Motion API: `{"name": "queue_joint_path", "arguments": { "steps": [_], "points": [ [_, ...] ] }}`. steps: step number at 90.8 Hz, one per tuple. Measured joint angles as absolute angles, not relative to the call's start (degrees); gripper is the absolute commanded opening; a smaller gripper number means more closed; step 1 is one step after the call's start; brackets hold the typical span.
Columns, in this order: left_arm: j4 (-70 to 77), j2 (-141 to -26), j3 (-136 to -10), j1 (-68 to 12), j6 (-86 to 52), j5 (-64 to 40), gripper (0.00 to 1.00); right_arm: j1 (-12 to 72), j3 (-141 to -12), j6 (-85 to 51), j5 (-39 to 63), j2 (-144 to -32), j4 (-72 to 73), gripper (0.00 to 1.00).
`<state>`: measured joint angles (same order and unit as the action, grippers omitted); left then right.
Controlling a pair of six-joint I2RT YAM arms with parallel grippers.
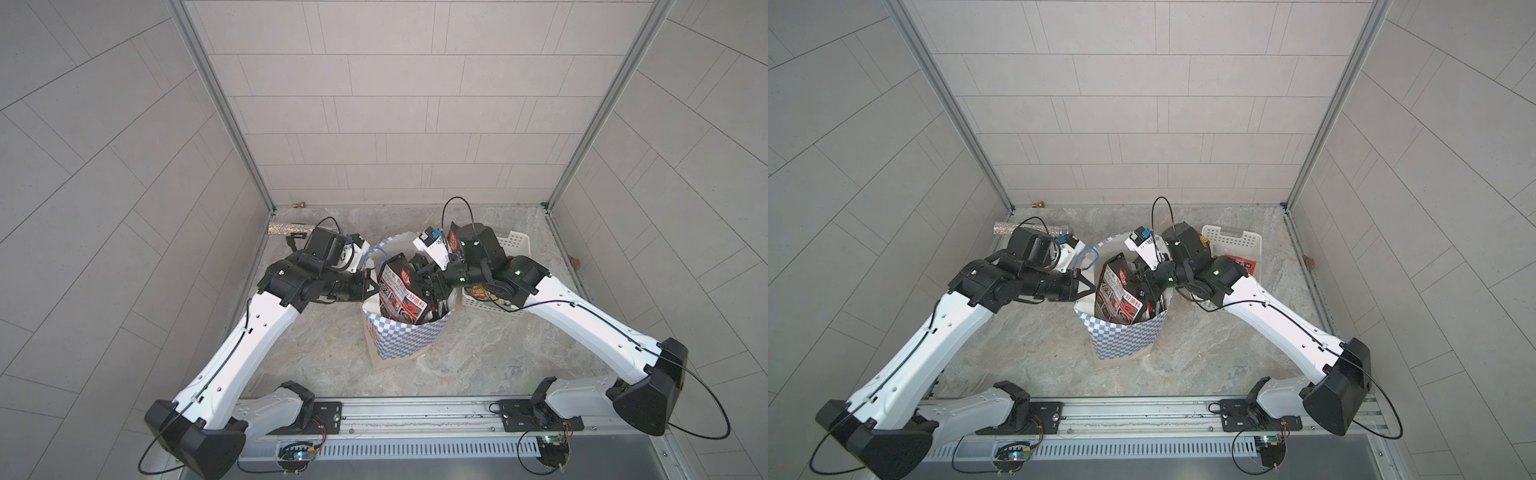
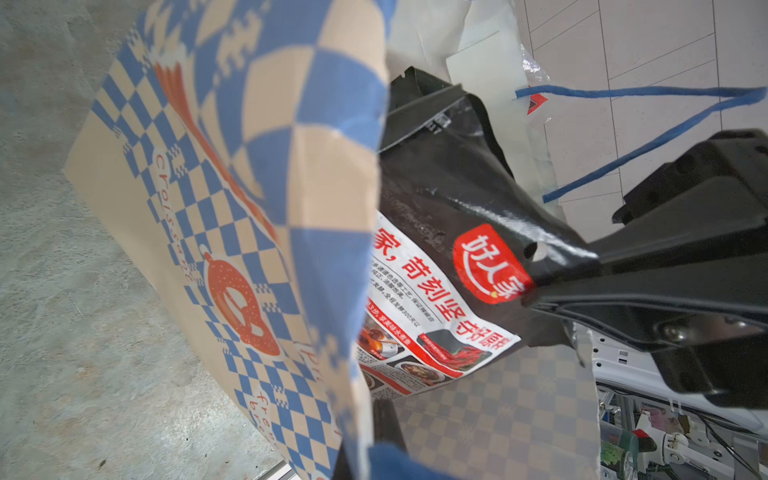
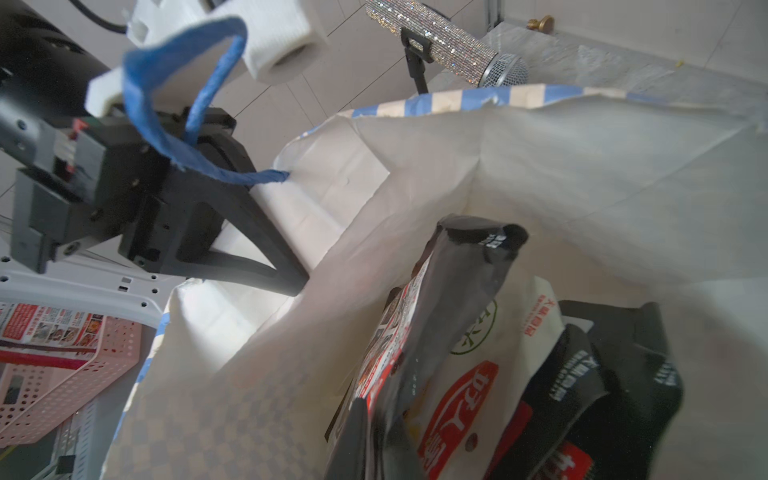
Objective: Place the condiment packets inside the bag
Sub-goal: Place the condiment packet in the paper bag.
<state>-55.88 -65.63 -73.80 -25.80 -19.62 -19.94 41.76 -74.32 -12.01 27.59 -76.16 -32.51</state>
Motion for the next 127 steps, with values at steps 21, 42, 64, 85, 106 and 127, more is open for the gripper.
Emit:
{"name": "queue_joint_path", "arguments": {
  "steps": [21, 42, 64, 85, 106, 127],
  "points": [
    [-55.9, -65.7, -73.8, -25.8, -19.7, -18.4, 0.0, 41.8, -72.2, -14.3, 25.5, -74.2, -32.5, 0.0],
    [-55.9, -65.8, -73.8, -25.8, -19.8, -16.6, 0.0, 41.8, -68.1, -16.2, 21.6, -66.6, -31.6, 0.0],
    [-55.8, -65.8, -73.8, -25.8, -20.1, -16.2, 0.0, 41.8, -63.3, -20.5, 12.3, -61.8, -30.0, 0.0],
    [-55.8, -65.8, -73.8, -25.8, -20.2, -14.7, 0.0, 41.9, -66.8, -21.7, 2.9, -61.1, -30.5, 0.0],
    [-55.8, -65.8, -74.1, -26.1, -20.1, -15.2, 0.0, 41.9, -76.2, -20.8, 10.7, -66.2, -28.4, 0.0],
    [-55.8, -65.9, -75.4, -27.4, -18.4, -15.5, 0.0, 41.8, -82.0, -21.5, 22.3, -70.8, -26.5, 0.0]
  ]
}}
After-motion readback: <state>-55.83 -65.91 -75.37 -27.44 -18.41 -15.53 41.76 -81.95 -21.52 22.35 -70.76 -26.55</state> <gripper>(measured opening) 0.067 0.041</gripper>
